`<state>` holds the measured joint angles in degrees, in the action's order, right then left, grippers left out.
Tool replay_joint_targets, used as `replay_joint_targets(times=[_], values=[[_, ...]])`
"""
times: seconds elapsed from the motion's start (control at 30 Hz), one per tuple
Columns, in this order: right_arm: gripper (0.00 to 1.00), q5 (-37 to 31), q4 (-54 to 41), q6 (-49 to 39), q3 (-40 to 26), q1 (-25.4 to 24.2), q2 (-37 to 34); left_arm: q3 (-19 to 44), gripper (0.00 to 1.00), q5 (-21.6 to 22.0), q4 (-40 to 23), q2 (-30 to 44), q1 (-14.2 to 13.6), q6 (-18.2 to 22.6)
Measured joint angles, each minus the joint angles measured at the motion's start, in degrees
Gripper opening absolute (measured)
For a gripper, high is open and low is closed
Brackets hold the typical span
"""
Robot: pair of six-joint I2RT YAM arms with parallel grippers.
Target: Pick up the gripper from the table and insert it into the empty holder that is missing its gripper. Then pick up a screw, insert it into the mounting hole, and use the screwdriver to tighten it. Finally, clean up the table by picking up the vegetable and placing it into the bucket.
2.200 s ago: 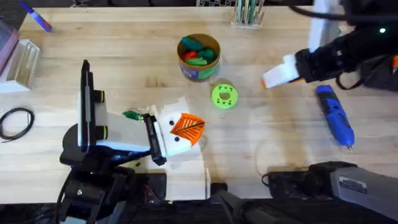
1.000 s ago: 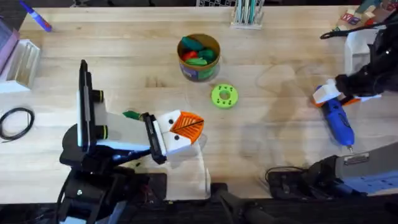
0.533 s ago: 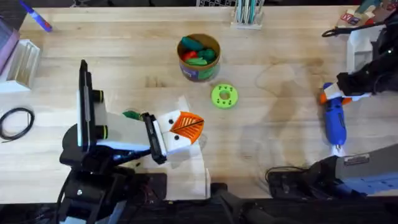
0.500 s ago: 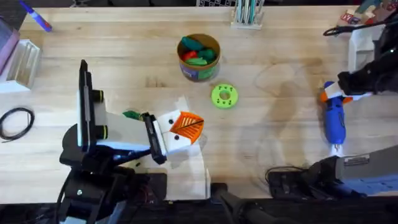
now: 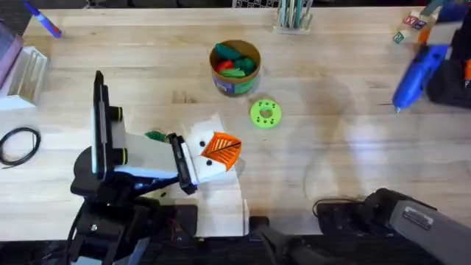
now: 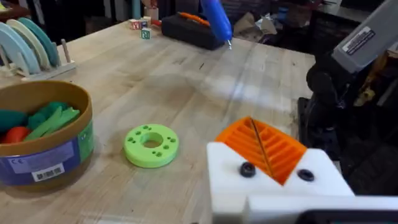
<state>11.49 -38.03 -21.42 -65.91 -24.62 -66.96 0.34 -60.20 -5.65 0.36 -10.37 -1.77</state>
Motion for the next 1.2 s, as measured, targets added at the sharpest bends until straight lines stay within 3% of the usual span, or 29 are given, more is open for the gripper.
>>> replay_joint_targets(times=[0.13,0.43,0.57,0.9,1.2], values=[[0.023,7.5,5.7,5.1,0.0,7.5,3.4,0.0,0.010,0.0,0.0,0.0,0.0,0.0],[0.023,15.1,19.1,11.3,0.2,36.9,2.2,0.0,0.010,0.0,0.0,0.0,0.0,0.0],[0.023,16.5,22.9,12.4,0.3,47.0,2.2,0.0,0.010,0.0,0.0,0.0,0.0,0.0],[0.023,17.1,34.0,15.9,0.3,62.2,2.2,0.0,0.010,0.0,0.0,0.0,0.0,0.0],[0.023,17.4,38.5,18.1,2.2,66.9,2.4,0.0,0.010,0.0,0.0,0.0,0.0,0.0]])
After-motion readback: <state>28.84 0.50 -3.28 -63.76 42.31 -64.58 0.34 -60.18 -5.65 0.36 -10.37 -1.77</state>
